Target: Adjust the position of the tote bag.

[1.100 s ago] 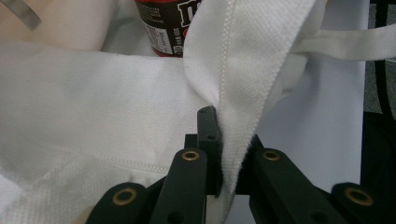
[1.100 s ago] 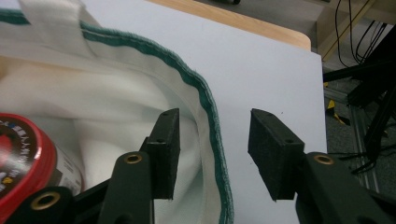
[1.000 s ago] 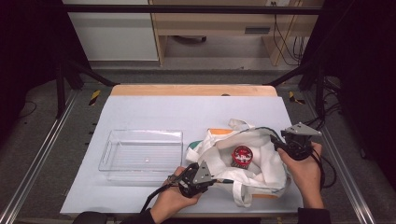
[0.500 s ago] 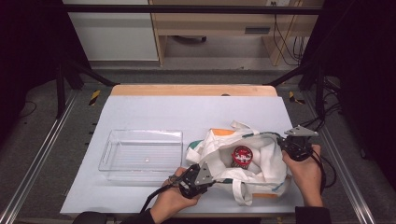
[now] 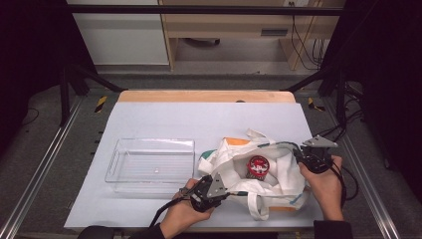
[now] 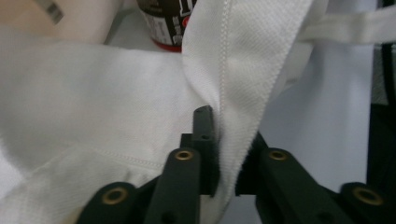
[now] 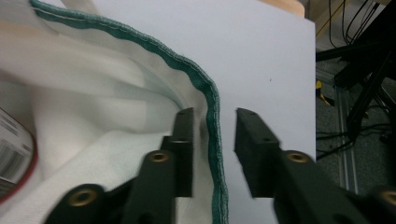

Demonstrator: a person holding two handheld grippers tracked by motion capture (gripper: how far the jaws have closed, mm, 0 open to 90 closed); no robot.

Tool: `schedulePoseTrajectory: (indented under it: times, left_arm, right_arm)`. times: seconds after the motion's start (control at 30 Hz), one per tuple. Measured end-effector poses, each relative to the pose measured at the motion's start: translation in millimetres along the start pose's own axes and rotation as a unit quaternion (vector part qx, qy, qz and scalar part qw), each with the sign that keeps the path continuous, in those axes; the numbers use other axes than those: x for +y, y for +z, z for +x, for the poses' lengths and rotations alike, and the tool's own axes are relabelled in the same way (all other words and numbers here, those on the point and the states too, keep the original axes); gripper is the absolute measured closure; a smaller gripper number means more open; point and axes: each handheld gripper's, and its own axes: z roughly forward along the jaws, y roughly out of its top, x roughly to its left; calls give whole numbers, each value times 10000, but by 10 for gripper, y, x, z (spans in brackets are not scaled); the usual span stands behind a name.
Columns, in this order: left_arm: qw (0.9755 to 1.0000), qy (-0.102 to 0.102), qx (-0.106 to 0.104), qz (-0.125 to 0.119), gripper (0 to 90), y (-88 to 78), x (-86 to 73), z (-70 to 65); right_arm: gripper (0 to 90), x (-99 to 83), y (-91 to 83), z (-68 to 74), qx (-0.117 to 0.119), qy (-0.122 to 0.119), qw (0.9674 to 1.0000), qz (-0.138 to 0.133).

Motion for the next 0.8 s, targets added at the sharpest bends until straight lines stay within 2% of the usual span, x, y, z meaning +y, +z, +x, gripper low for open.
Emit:
schedulePoseTrajectory:
  times: [0.07, 0.23, 0.33, 0.47, 0.63, 0.8]
  left_arm:
    - [10000, -20, -4, -93, 765, -33, 18, 7]
    - [9993, -199, -17, -323, 645, -92, 63, 12]
    - [9990, -248, 18, -367, 590, -125, 65, 3]
    - [9980, -399, 59, -486, 524, -195, 84, 41]
    - [9967, -505, 123, -627, 482, -319, 168, 104]
    - [9971, -407, 115, -632, 460, -413, 229, 103]
  right_arm:
    - [567, 41, -56, 31, 21, 23, 9999, -98]
    - [405, 201, -226, 163, -24, -195, 9992, -352]
    - [322, 284, -332, 242, 210, -187, 9979, -579]
    - [266, 357, -427, 331, 300, -269, 9972, -623]
    - [190, 386, -462, 387, 424, -237, 9961, -742]
    - [147, 408, -449, 488, 553, -316, 9952, -737]
